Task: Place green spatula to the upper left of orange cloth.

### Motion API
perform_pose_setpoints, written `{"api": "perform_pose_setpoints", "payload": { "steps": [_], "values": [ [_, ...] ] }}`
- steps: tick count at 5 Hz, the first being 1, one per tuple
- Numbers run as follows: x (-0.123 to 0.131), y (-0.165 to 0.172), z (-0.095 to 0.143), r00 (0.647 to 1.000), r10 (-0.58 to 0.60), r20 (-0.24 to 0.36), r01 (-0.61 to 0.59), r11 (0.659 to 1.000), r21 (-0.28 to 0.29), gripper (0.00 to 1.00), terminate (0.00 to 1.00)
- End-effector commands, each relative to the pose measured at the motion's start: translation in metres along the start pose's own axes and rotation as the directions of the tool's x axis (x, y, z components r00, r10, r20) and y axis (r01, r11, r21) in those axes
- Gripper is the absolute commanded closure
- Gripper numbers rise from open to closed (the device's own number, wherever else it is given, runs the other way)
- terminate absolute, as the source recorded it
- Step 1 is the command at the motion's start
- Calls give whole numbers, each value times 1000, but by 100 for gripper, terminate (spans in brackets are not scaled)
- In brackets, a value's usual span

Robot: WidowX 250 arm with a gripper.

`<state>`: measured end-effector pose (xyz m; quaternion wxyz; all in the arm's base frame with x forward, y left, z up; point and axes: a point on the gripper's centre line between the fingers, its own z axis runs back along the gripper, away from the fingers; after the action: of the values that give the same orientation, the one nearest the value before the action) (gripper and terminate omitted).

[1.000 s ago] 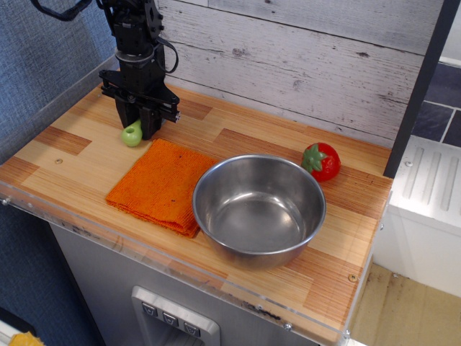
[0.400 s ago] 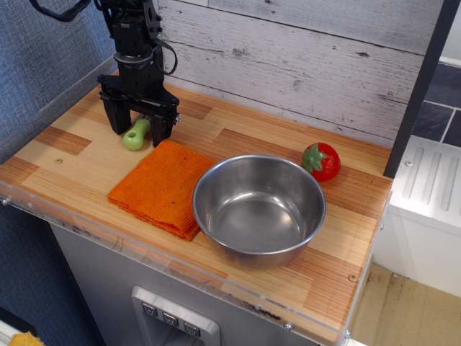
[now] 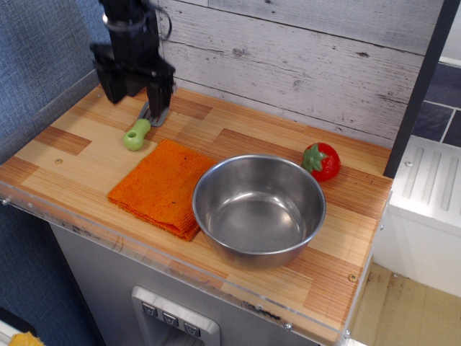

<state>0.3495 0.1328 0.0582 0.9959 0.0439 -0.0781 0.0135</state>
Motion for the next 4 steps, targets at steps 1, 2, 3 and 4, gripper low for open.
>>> {"api": "perform_pose_setpoints", "payload": {
  "steps": [1,2,3,4],
  "values": [
    [2,-1,62,990,-25,138,22,1000,22,0,0],
    [-5,-7,82,984,-37,175,33,999,26,0,0],
    [-5,-7,82,984,-37,175,33,999,26,0,0],
    [-5,-7,82,984,-37,175,33,999,26,0,0]
  ]
}}
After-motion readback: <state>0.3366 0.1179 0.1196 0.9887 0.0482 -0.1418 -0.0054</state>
